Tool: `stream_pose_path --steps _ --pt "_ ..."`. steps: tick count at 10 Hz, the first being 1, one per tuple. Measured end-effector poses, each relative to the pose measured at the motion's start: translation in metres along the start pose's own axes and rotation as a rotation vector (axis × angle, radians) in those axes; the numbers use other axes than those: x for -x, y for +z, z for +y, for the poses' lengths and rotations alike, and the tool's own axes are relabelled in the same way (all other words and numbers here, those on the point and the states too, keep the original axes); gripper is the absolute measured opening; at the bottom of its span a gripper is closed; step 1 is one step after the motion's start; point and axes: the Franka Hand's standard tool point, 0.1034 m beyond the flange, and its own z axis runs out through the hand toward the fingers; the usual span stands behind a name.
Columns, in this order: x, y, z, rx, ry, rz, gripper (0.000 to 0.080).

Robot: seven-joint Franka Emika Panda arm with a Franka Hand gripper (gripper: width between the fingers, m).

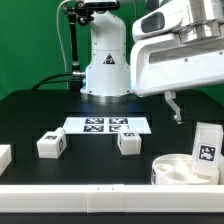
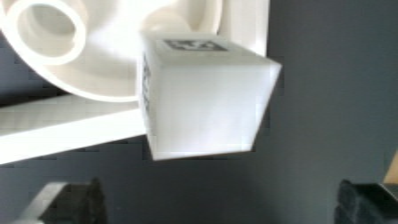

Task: Assemble stool

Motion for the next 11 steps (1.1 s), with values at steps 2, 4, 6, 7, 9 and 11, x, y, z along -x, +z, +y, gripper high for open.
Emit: stream_pose_path --steps 2,4,6,7,9,11 --pt "0.004 -0.001 0.000 -0.004 0.011 -0.169 0.0649" --pt "0.018 -0.001 0.005 0.045 0.056 -0.366 0.0649" --pt "0.013 0.003 0.000 0.073 0.081 -0.352 0.0649" --pt "0.013 0.003 0.001 0.074 0.082 -0.352 0.0649" --pt "0.013 0.004 0.001 0.074 0.082 -0.352 0.0649" --pt "0.015 0.008 0.004 0.123 0.097 -0.362 0.0649"
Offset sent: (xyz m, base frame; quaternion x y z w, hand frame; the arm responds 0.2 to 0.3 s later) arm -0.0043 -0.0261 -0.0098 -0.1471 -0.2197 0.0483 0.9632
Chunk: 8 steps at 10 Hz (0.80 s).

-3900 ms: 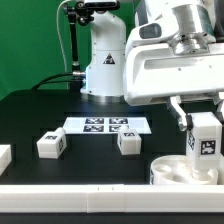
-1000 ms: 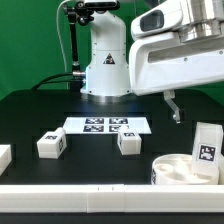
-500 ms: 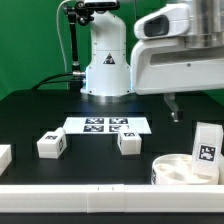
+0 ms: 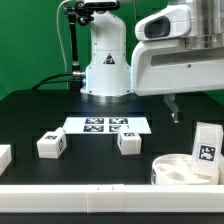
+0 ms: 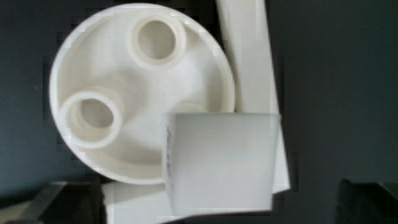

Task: Assemble stool

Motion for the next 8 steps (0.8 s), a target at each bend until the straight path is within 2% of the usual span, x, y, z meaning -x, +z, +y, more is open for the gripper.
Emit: stream_pose_path --steps 1,3,7,8 --pt "-0.003 0.007 -0.001 0.018 -0.005 0.002 0.0649" --pt "-0.007 0.012 -0.001 0.027 -0.021 0.004 0.0649" --pt "-0.009 0.017 0.003 0.026 -0.041 0.004 0.0649" --pt "-0.009 0.020 0.003 0.027 -0.043 0.003 0.0524"
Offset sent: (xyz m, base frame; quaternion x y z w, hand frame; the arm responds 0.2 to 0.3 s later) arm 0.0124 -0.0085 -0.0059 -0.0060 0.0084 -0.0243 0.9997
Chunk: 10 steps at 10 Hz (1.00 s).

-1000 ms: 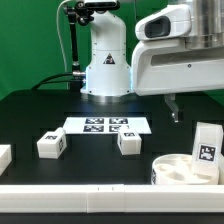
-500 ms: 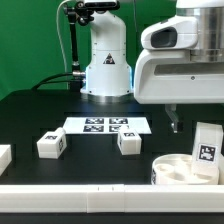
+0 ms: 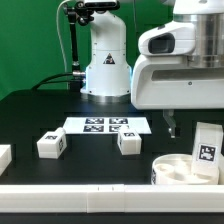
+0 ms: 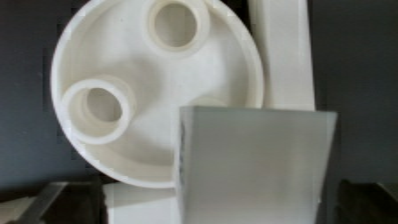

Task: Assemble stool

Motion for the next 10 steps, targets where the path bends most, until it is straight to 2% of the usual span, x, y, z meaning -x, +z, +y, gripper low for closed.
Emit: stream_pose_path --steps 1,2,3,7,10 --pt "0.0003 0.0009 0.0000 0.000 -0.002 -0.001 0.0524" --pt "0.0005 0.0014 0.0000 0.001 -0.006 -0.002 0.0385" --pt "0.0005 0.0014 0.0000 0.001 -0.006 -0.002 0.0341" --pt "0.0006 0.0014 -0.0003 -0.001 0.016 -0.002 0.0341" --pt "0.0018 0.0018 -0.0036 -0.012 0.200 -0.007 0.0341"
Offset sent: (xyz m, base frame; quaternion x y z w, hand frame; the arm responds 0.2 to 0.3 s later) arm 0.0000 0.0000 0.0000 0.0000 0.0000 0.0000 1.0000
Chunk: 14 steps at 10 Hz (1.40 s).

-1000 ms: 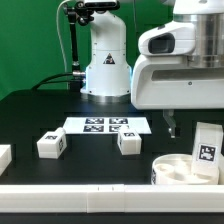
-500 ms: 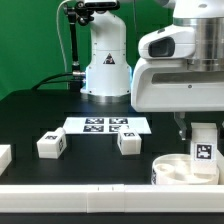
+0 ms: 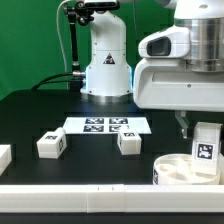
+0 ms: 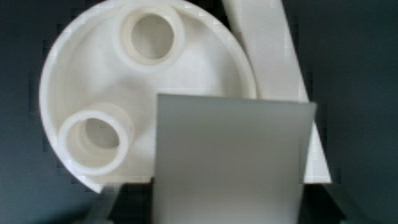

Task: Assemble stool

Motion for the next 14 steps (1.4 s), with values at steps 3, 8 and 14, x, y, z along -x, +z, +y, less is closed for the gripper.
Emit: stream_pose_path --steps 3,8,14 --pt "0.000 0.001 -0.002 -0.030 0.291 -0.004 0.0341" --pt "-0.001 0.002 -0.002 -0.126 0.859 -0.020 0.0341" --pt "0.004 0.004 -0.010 -0.159 1.193 -0.062 0.0341"
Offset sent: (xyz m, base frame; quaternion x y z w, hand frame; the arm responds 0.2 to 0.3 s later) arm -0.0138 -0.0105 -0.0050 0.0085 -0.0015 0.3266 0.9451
